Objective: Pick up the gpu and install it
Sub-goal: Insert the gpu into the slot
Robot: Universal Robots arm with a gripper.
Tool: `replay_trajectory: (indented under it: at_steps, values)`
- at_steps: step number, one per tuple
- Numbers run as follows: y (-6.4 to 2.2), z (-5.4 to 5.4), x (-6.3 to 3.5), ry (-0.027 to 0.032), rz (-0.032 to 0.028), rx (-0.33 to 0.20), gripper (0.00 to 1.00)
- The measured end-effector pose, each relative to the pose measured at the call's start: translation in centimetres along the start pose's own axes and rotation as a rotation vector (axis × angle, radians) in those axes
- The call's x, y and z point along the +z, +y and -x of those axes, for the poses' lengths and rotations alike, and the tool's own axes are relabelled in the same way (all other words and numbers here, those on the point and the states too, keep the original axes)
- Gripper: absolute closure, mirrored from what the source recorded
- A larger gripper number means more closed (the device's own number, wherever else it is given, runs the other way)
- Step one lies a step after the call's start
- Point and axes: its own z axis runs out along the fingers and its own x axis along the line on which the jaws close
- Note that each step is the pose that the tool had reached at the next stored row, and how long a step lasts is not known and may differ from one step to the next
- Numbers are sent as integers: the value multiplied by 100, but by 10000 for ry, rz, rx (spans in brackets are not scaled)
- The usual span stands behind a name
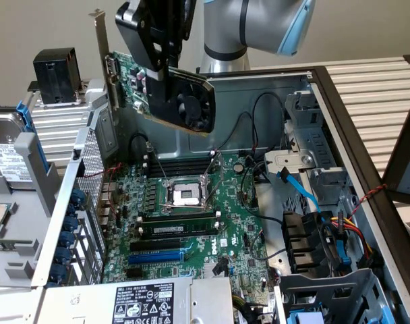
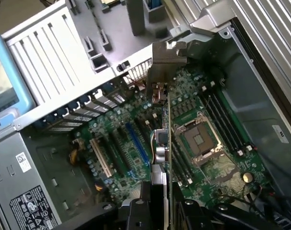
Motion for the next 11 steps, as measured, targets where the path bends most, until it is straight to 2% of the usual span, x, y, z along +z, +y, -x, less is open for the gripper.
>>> replay_trajectory:
  at_steps: [6, 11]
  values:
    - [-2, 1, 25, -15, -210, -1091, 73]
    - [-4, 2, 49, -18, -362, -1999, 73]
